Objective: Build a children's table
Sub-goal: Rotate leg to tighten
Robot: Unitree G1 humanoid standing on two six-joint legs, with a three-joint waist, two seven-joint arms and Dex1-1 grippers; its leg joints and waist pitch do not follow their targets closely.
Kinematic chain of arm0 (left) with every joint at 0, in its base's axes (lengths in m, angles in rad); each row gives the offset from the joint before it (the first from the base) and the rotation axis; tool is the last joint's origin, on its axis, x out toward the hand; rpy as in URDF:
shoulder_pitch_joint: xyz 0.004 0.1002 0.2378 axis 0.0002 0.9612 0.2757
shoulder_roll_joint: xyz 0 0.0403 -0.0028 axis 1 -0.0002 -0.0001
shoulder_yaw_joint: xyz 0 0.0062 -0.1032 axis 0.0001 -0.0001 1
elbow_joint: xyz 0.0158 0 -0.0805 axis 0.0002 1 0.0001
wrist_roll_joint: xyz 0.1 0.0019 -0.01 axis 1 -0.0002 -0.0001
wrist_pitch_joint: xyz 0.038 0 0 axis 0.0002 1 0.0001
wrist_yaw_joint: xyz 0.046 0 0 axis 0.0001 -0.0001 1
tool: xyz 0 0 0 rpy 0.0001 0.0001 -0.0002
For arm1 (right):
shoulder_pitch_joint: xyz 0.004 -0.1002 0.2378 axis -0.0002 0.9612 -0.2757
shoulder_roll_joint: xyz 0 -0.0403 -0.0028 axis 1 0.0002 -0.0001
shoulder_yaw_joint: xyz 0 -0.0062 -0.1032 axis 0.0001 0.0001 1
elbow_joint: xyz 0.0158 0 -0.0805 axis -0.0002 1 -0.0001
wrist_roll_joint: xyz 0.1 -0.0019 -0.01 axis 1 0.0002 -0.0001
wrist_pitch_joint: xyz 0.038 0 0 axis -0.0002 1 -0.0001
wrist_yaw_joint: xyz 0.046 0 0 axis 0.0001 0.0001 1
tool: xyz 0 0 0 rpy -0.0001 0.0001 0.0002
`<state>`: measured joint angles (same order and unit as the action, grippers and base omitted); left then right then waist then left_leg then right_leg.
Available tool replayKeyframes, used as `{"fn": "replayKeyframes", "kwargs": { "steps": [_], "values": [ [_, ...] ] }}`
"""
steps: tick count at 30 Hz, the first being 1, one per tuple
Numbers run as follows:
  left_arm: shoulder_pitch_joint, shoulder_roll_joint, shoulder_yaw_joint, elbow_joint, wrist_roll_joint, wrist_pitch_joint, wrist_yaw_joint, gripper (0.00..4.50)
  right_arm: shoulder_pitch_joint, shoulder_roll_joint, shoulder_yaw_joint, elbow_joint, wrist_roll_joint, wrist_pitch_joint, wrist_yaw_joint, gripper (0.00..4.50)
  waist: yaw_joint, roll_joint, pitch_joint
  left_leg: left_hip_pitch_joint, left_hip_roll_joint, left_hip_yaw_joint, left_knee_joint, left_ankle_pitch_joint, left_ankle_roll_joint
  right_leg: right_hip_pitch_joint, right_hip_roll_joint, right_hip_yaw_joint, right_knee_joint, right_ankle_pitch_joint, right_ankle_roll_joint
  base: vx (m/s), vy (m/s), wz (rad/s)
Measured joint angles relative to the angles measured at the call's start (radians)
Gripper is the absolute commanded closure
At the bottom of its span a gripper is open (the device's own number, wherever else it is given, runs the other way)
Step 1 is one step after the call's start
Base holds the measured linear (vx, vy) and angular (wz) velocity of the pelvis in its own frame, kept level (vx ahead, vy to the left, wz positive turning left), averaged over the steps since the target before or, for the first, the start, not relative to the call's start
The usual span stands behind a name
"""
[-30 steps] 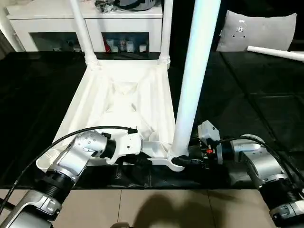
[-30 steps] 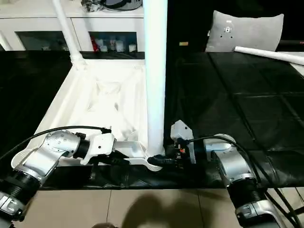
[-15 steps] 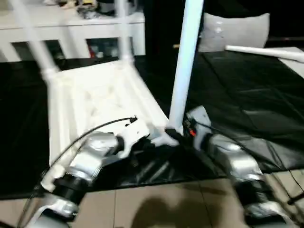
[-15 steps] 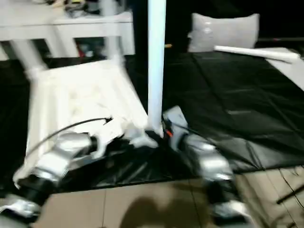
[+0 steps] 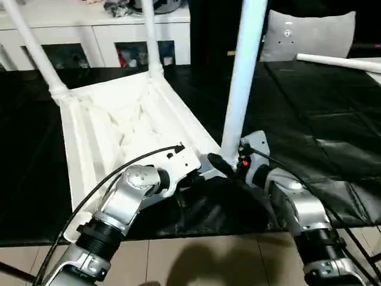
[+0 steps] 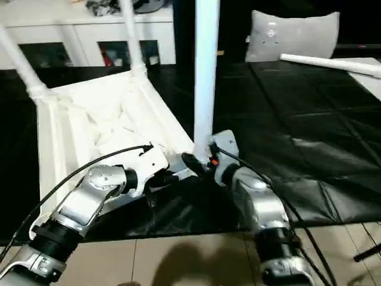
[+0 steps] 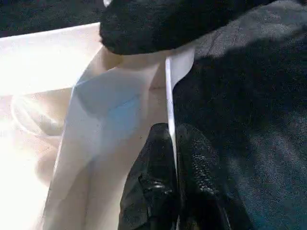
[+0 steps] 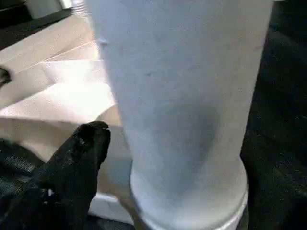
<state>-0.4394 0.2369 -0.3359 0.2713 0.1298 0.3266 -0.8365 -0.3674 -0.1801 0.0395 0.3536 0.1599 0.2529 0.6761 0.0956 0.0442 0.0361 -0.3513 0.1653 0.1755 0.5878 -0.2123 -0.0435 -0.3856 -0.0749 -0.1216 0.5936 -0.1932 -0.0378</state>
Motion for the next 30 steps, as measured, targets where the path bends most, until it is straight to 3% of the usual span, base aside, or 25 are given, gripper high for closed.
{"fn": "replayKeyframes", "kwargs": {
  "steps": [7,15,20,23,24,30],
  "values": [
    [-0.004,0.075,-0.026,0.029,-0.018,-0.117,-0.093,4.50,0.042,-0.146,0.032,-0.037,0.008,-0.040,0.201,0.03,0.008,0.000,0.000,0.000,0.000,0.000,0.000,0.000,0.000,0.000,0.000,0.000,0.000,-0.001,0.001,0.000,0.000,0.00],
    [-0.042,0.168,-0.052,0.099,-0.030,-0.263,-0.245,4.50,0.029,-0.274,0.063,-0.038,0.034,-0.081,0.414,0.03,0.022,-0.001,0.001,0.000,0.000,0.000,0.003,0.000,0.000,0.000,0.000,0.000,0.001,0.000,0.001,0.000,0.000,0.00],
    [-0.051,0.205,-0.059,0.119,-0.052,-0.310,-0.331,4.50,-0.016,-0.316,0.106,-0.030,0.007,-0.160,0.493,0.03,0.023,0.000,0.000,0.000,0.001,0.000,0.002,0.000,0.002,0.000,0.000,-0.001,0.001,-0.001,0.000,0.000,0.000,0.00],
    [-0.052,0.213,-0.064,0.119,-0.062,-0.321,-0.375,4.50,-0.022,-0.315,0.129,-0.027,0.002,-0.179,0.543,0.03,0.034,0.000,0.000,0.000,0.001,0.000,0.003,-0.001,0.003,0.000,0.000,-0.001,0.001,-0.001,0.000,0.000,0.000,0.00],
    [-0.052,0.213,-0.066,0.119,-0.063,-0.326,-0.383,4.50,-0.022,-0.312,0.132,-0.026,0.002,-0.179,0.552,0.30,0.037,0.000,0.000,0.000,0.001,0.000,0.003,-0.001,0.003,0.000,0.000,-0.001,0.001,-0.001,0.000,0.000,0.000,0.00],
    [-0.052,0.213,-0.082,0.118,-0.068,-0.347,-0.395,4.50,-0.037,-0.300,0.162,0.008,0.008,-0.172,0.595,0.74,0.050,-0.001,0.000,0.001,0.001,0.000,0.005,-0.001,0.003,0.000,-0.001,-0.001,0.002,-0.001,0.000,0.000,0.000,0.00]
  ]
}}
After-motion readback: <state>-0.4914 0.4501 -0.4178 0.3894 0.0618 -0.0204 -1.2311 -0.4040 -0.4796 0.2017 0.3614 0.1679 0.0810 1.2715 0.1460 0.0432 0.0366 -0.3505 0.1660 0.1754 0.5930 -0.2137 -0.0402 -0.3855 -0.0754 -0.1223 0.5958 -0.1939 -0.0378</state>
